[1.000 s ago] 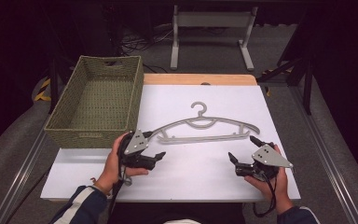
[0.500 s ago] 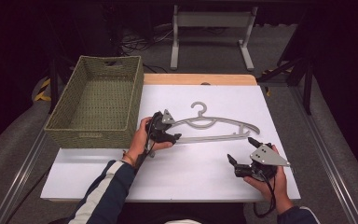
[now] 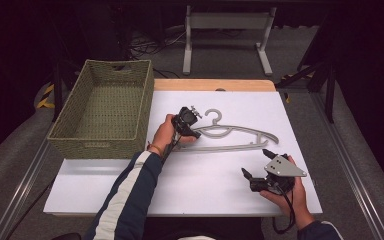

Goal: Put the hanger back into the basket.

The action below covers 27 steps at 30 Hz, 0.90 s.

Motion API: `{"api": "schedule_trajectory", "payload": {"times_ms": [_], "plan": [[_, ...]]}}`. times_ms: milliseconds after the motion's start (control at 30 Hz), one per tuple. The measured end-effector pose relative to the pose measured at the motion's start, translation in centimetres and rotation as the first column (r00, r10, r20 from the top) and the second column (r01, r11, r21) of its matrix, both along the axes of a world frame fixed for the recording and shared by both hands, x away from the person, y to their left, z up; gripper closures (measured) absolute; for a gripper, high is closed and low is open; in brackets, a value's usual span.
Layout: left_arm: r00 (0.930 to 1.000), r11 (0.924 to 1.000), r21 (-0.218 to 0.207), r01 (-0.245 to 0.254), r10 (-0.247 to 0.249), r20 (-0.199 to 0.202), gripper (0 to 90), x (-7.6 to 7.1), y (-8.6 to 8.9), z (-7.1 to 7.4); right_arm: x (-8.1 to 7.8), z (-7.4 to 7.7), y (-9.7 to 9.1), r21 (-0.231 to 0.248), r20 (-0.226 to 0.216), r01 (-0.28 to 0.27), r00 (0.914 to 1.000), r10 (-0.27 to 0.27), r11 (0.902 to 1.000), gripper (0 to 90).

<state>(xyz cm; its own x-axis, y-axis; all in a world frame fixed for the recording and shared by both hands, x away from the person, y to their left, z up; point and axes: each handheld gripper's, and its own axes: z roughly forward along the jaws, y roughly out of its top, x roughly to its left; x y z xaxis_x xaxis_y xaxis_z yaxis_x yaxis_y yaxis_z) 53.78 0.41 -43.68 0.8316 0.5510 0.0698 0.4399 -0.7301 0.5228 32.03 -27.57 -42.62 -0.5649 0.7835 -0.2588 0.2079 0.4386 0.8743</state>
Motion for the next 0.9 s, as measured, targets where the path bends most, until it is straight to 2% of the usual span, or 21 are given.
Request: {"api": "schedule_trajectory", "payload": {"times_ms": [133,167,200,300,400,467,533,600,700,767,900], "plan": [[0.9991,0.9998,0.000,0.019,-0.019,-0.038,47.0,0.4,-0.4,0.1,0.1,-0.1,-0.1,0.005,-0.016,-0.001,0.9999,0.001,1.0000,9.9],[0.9974,0.9996,-0.013,0.027,-0.028,-0.067,51.9,0.5,-0.4,0.1,0.2,-0.1,-0.2,0.002,-0.017,-0.003,0.9998,0.003,1.0000,9.9],[0.9969,0.9996,-0.020,0.020,-0.021,-0.076,55.4,0.7,-0.4,0.1,0.2,-0.1,-0.2,0.003,-0.022,-0.006,0.9997,0.006,1.0000,9.9],[0.9944,0.9999,-0.006,0.015,-0.015,-0.104,59.7,0.8,-0.7,0.3,0.4,-0.3,-0.1,0.003,-0.053,-0.003,0.9986,0.003,1.0000,10.0],[0.9939,0.9980,0.055,0.032,-0.026,-0.107,72.6,0.2,-1.5,0.7,0.3,-0.2,0.1,-0.004,-0.054,-0.022,0.9983,0.022,0.9997,10.1],[0.9936,0.9915,0.111,0.067,-0.056,-0.098,76.4,-0.1,-2.2,1.0,0.2,-0.2,0.2,-0.003,-0.055,-0.032,0.9980,0.032,0.9995,10.1],[0.9923,0.9851,0.146,0.092,-0.078,-0.096,79.9,-0.3,-2.7,1.1,0.2,-0.2,0.2,-0.007,-0.057,-0.033,0.9978,0.032,0.9994,10.1],[0.9923,0.9834,0.152,0.098,-0.085,-0.090,80.9,-0.3,-2.8,1.1,0.2,-0.2,0.1,-0.004,-0.059,-0.034,0.9977,0.034,0.9994,10.1],[0.9902,0.9841,0.143,0.105,-0.090,-0.107,79.2,0.0,-2.7,1.1,0.3,-0.2,0.0,0.000,-0.062,-0.038,0.9973,0.038,0.9993,10.1],[0.9898,0.9884,0.111,0.103,-0.091,-0.110,78.2,0.3,-2.5,1.0,0.3,-0.2,0.1,0.001,-0.072,-0.043,0.9965,0.043,0.9991,10.1],[0.9922,0.9894,0.107,0.098,-0.089,-0.087,78.7,0.1,-2.7,0.9,0.2,-0.2,0.2,-0.004,-0.075,-0.058,0.9955,0.058,0.9983,10.4]]}}
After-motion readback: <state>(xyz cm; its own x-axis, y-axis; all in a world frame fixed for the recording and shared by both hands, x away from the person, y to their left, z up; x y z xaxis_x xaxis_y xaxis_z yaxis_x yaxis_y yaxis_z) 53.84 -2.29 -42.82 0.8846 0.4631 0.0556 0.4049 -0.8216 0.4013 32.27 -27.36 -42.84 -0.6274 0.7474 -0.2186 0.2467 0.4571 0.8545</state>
